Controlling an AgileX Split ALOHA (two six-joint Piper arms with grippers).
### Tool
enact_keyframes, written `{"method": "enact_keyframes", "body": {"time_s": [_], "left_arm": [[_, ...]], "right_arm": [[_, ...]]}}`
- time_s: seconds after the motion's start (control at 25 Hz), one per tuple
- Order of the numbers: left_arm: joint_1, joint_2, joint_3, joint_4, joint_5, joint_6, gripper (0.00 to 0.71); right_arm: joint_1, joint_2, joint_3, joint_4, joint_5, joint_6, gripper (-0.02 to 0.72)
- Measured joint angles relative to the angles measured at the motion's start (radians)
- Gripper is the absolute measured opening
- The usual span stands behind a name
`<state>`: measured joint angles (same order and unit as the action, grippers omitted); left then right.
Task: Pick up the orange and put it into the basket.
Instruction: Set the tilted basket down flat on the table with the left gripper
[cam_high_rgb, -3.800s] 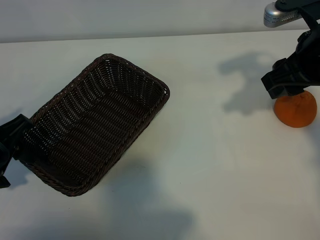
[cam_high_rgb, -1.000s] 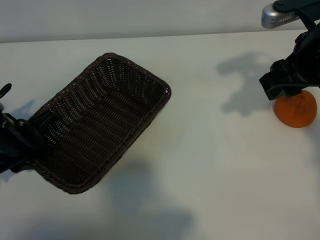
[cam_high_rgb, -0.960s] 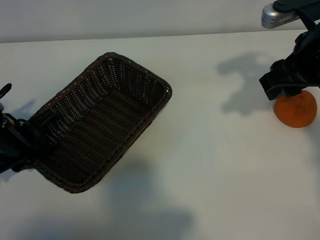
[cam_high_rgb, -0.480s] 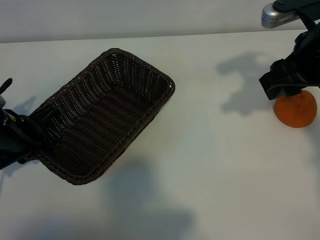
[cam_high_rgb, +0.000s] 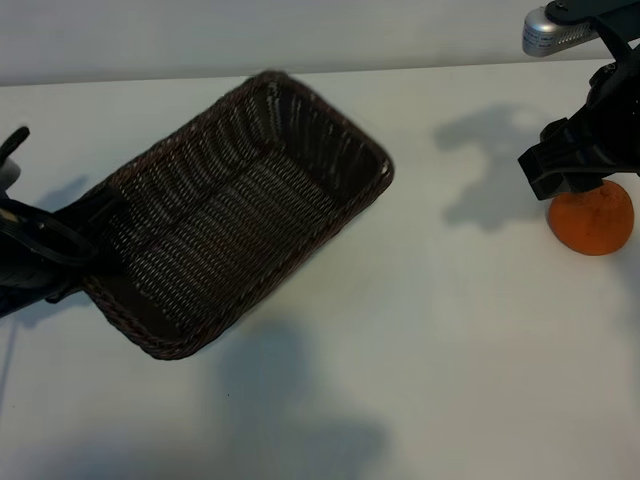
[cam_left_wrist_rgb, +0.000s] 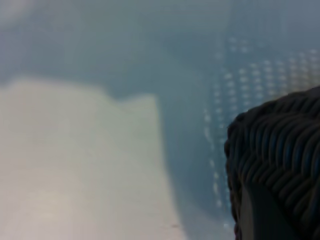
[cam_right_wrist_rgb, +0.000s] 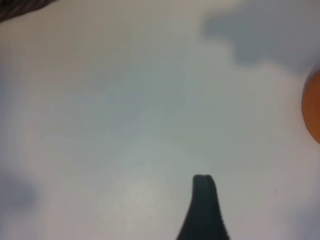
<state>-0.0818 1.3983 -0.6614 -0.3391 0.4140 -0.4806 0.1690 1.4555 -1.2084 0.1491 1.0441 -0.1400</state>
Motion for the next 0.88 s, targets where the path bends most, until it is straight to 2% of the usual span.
{"method": "enact_keyframes", "body": {"time_s": [0.2,0.32,0.48,0.6,0.88], "left_arm": [[0.008,-0.054,0.000,-0.155,0.003,0.164,0.166],[0.050,-0.066,0.000,-0.219,0.037,0.268,0.166],[0.137,-0.066,0.000,-0.241,0.089,0.382,0.166],[0.182,-0.066,0.000,-0.242,0.104,0.457,0.166],[0.197,0.039,-0.134,-0.235,0.227,0.559,0.166]], "right_arm": [[0.000,0.000,0.000,0.000,0.000,0.000,0.526],[0.000,0.000,0.000,0.000,0.001,0.000,0.526],[0.000,0.000,0.000,0.000,0.002,0.000,0.526],[0.000,0.000,0.000,0.000,0.003,0.000,0.526],[0.000,0.000,0.000,0.000,0.004,0.000,0.526]]}}
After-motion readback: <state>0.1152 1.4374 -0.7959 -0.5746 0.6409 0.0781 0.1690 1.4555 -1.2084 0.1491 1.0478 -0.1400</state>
